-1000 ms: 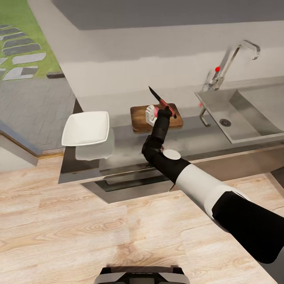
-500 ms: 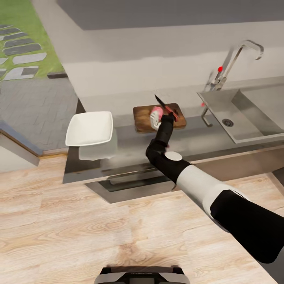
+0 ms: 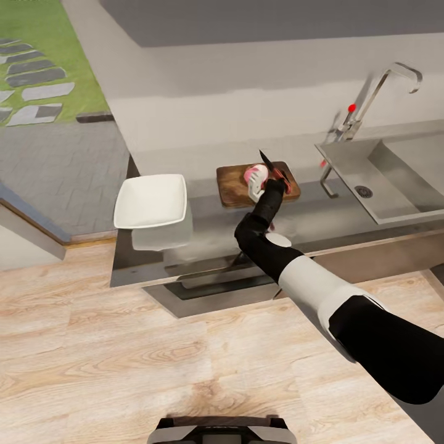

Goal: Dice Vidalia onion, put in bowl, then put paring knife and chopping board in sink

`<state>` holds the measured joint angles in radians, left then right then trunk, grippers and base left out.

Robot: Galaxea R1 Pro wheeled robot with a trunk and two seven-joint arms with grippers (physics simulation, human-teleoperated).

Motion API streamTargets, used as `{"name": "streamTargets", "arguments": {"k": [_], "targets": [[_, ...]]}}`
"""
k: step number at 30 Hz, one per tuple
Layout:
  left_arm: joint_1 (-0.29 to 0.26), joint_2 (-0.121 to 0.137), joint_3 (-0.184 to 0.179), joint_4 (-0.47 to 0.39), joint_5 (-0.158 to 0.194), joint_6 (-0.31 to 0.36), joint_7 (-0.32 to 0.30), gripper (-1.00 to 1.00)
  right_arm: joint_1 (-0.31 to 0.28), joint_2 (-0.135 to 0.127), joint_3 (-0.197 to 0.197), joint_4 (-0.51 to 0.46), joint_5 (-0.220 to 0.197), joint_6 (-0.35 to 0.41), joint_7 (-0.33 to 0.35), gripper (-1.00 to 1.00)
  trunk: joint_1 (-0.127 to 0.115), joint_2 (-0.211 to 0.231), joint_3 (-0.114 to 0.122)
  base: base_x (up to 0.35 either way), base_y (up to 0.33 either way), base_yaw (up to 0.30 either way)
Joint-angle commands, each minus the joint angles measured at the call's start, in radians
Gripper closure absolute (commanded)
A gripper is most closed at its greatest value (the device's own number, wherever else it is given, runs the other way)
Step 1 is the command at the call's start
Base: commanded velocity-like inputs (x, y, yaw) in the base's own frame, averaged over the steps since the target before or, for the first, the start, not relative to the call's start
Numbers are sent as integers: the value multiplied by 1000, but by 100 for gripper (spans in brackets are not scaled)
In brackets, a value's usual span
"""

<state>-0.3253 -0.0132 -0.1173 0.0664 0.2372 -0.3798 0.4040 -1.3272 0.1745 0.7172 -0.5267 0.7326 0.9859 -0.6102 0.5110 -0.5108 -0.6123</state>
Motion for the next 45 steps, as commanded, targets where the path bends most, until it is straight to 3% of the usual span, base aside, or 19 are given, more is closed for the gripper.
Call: {"name": "streamTargets", "arguments": {"k": [1,7,16,29,45], "targets": [[-1,-1,-8,4,8,-7,1,-100,-1,0,3,-3,-6,3,-9,100,0,-1,-1,0,0,0],[-2,-1,-8,4,8,-7,1,-100,-1,0,2,-67,-3,5,-66,100,0,-1,-1,0,0,0],[-1,-2,-8,4,8,-7,1,-100,-1,0,2,-80,-2,5,-74,100,0,-1,-1,0,0,0],[-1,-2,-8,4,8,-7,1,-100,-1,0,6,-6,-7,2,-72,100,0,-1,-1,0,0,0],[-1,-2,-8,4,8,-7,1,-100,-2,0,7,21,-10,-1,-71,100,0,-1,-1,0,0,0]]}}
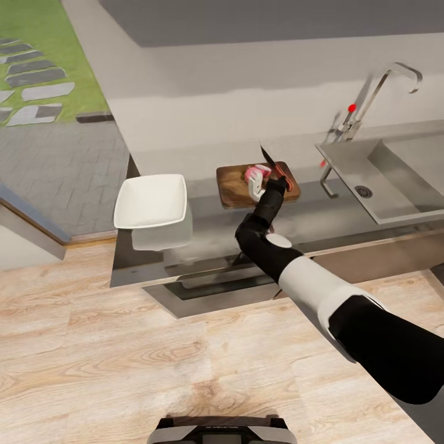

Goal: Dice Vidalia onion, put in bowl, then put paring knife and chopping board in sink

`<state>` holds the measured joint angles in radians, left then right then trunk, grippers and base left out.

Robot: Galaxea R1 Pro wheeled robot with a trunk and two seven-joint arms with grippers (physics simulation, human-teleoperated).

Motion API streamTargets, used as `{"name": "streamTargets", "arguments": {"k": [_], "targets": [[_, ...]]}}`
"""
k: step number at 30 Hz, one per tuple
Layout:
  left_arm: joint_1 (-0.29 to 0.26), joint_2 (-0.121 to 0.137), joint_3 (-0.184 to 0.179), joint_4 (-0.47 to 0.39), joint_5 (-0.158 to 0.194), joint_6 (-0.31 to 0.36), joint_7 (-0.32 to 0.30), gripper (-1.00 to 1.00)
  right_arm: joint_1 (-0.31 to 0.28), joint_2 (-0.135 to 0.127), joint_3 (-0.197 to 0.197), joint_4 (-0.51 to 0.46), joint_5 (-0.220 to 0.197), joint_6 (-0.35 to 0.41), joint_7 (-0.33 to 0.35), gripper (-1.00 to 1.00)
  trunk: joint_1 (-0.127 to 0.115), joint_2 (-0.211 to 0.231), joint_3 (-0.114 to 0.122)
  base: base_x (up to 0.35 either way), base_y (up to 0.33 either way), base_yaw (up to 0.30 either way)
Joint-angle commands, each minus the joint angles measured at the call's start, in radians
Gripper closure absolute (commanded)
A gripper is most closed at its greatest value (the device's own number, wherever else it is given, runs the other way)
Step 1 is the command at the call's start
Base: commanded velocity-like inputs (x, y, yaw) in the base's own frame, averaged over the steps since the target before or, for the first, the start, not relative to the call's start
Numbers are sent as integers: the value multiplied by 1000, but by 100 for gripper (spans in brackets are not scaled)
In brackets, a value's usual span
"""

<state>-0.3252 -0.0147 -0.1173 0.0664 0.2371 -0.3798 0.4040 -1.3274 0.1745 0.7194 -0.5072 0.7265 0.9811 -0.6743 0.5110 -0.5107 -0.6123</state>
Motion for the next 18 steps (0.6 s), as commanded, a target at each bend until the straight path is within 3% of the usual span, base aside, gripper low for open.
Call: {"name": "streamTargets", "arguments": {"k": [1,18], "targets": [[-1,-1,-8,4,8,-7,1,-100,-1,0,5,17,-4,3,-7,100,0,-1,-1,0,0,0],[-2,-1,-8,4,8,-7,1,-100,-2,0,5,64,-5,1,-5,100,0,-1,-1,0,0,0]]}}
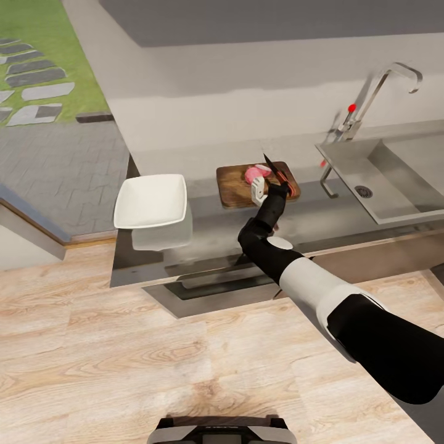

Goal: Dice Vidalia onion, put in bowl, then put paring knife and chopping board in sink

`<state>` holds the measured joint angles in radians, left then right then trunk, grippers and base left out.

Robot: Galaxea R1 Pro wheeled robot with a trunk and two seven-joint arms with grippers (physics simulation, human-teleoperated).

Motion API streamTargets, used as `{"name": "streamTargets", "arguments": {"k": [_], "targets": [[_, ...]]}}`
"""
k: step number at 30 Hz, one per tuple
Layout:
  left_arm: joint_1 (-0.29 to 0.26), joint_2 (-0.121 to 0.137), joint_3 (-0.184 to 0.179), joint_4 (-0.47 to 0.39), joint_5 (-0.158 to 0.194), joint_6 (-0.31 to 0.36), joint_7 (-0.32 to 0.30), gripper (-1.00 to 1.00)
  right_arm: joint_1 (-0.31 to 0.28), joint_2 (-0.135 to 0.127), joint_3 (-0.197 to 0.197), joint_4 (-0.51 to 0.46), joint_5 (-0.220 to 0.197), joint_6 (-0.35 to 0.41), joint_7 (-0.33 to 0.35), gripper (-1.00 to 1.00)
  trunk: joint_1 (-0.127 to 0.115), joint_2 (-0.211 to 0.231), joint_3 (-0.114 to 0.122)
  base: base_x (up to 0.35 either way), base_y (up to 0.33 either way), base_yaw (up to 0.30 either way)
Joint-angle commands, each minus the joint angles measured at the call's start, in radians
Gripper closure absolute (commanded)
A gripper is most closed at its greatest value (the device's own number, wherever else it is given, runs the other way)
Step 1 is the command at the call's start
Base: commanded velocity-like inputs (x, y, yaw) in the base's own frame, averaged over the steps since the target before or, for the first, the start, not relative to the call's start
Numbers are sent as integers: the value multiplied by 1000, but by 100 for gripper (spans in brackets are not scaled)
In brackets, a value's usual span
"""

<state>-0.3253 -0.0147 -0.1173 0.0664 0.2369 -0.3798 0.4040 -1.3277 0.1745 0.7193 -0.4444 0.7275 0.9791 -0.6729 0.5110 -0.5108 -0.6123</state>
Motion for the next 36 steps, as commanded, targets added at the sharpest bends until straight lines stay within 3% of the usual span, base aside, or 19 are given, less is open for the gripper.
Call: {"name": "streamTargets", "arguments": {"k": [1,30,36], "targets": [[-1,-1,-9,4,8,-7,1,-100,-1,0,5,2,-6,3,-7,100,0,-1,-1,0,0,0],[-1,0,-9,4,8,-7,1,-100,-1,0,6,39,-6,-2,-8,100,0,-1,-1,0,0,0],[-1,-1,-9,4,8,-7,1,-100,-1,0,5,-20,-1,2,-15,100,0,-1,-1,0,0,0]]}}
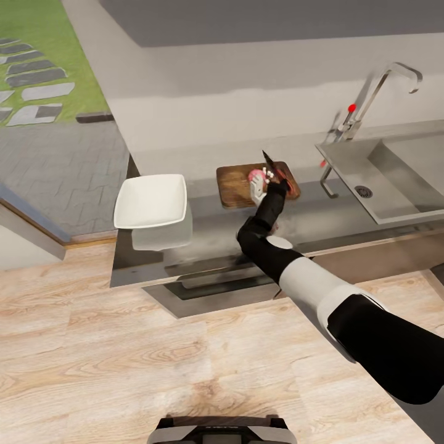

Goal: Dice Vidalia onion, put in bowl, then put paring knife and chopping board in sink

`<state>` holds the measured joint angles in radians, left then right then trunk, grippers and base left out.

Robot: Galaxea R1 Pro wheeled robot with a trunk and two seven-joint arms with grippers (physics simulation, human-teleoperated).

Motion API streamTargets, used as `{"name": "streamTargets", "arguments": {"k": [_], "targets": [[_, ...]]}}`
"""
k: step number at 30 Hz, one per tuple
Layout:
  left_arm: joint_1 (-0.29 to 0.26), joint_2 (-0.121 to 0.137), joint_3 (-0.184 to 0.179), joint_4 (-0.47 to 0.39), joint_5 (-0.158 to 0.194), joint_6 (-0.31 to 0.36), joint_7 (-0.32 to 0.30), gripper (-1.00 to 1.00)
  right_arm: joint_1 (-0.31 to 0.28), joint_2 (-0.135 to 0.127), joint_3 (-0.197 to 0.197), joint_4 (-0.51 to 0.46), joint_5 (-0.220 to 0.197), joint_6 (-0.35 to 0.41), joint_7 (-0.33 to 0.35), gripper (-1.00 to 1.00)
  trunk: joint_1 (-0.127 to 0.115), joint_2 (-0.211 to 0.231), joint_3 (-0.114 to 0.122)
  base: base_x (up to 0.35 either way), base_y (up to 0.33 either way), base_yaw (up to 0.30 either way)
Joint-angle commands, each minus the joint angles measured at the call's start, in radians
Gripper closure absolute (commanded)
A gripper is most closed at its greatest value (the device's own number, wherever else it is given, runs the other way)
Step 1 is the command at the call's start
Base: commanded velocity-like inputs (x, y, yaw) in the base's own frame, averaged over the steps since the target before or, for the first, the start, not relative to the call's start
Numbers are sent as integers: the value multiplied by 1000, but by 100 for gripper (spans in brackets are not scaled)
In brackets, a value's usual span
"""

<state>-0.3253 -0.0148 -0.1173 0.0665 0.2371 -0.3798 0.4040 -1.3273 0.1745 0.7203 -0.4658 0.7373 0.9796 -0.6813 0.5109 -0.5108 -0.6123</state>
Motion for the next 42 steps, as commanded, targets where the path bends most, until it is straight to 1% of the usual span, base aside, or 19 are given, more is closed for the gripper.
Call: {"name": "streamTargets", "arguments": {"k": [1,2,5,11,14,18,20,23,33,36,38,41,42], "targets": [[-1,-1,-8,4,8,-7,1,-100,-1,0,3,-30,-10,3,-8,100,0,-1,-1,0,0,0],[-2,0,-8,4,8,-7,1,-100,-1,0,3,-94,-9,6,-7,100,0,-1,-1,-7,77,0],[-2,0,-8,4,8,-7,1,-100,-1,0,4,-142,-10,8,-7,100,0,-1,-1,-64,181,0],[-2,0,-8,4,8,-7,1,-100,-1,0,4,-145,-14,7,-6,100,0,-1,-1,-102,240,0],[-2,0,-8,4,8,-7,1,-100,-1,0,4,-121,-16,7,-4,100,0,-1,-1,-24,60,0],[-2,-1,-8,4,8,-7,1,-100,-1,0,4,-11,-15,5,-3,100,0,-1,-1,-5,11,0],[-2,-1,-8,4,8,-7,1,-100,-1,0,4,11,-15,4,-3,100,0,-1,-1,-1,3,0],[-1,0,-8,4,8,-7,1,-100,-1,0,4,28,-15,2,-3,100,0,-1,-1,0,0,0],[-1,0,-8,4,8,-7,1,-100,-1,0,4,30,-14,2,-3,100,0,-1,-1,0,0,0],[-1,0,-8,4,8,-7,1,-100,-1,0,2,16,-12,1,-5,100,0,-1,-1,0,0,0],[-1,0,-8,4,8,-7,1,-100,-1,0,0,-10,-12,1,-6,100,0,-1,-1,0,0,0],[-1,0,-8,4,8,-7,1,-100,-1,0,-8,-113,-11,4,-6,100,0,-1,-1,0,0,0],[-1,0,-8,4,8,-7,1,-100,-1,0,-37,-185,-10,6,-4,100,0,-1,-1,0,0,0]]}}
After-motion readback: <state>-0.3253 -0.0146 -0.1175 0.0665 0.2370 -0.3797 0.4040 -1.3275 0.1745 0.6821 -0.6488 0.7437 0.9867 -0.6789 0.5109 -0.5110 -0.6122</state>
